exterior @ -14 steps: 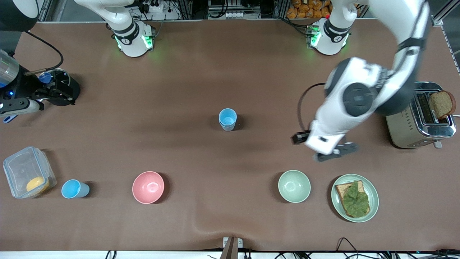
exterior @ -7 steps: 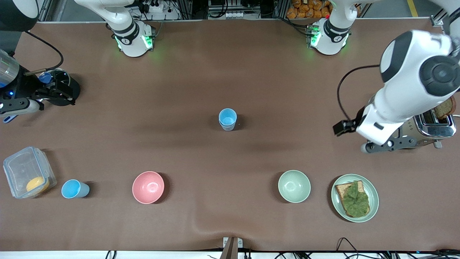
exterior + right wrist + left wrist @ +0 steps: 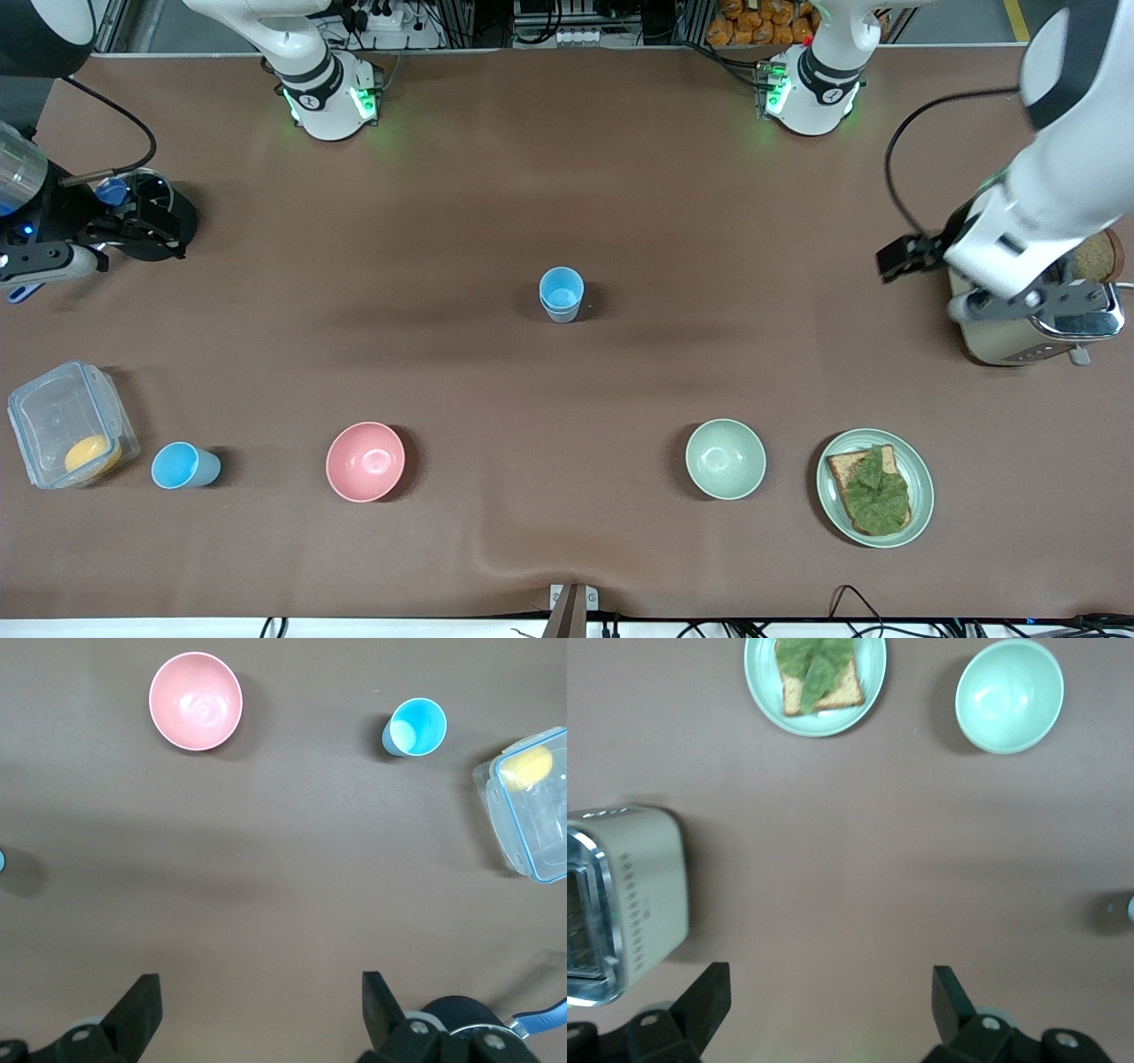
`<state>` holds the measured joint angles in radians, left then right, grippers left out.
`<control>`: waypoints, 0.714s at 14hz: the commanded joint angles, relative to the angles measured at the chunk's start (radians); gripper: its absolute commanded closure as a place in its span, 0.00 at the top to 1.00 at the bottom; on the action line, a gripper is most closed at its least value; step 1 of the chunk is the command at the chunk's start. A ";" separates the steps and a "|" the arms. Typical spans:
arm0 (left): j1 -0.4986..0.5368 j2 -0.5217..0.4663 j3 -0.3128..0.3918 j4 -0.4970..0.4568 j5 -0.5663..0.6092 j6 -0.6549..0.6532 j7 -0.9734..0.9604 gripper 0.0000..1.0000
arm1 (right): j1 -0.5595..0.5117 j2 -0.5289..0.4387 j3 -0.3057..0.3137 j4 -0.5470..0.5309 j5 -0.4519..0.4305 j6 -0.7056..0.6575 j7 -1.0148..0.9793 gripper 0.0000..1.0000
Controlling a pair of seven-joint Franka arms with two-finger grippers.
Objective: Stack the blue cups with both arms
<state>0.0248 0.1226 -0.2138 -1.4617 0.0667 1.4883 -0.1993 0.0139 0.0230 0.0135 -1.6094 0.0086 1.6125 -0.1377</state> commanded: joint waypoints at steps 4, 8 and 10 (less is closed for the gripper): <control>-0.023 -0.101 0.088 -0.046 -0.045 -0.036 0.115 1.00 | -0.023 -0.025 0.014 -0.021 -0.004 0.000 0.009 1.00; -0.022 -0.101 0.076 -0.042 -0.061 -0.042 0.118 1.00 | -0.023 -0.025 0.014 -0.021 -0.004 0.000 0.009 1.00; -0.022 -0.103 0.074 -0.040 -0.059 -0.042 0.116 1.00 | -0.023 -0.025 0.014 -0.021 -0.004 0.000 0.009 1.00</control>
<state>0.0002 0.0310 -0.1400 -1.5002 0.0275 1.4496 -0.0955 0.0136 0.0230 0.0126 -1.6097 0.0086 1.6123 -0.1367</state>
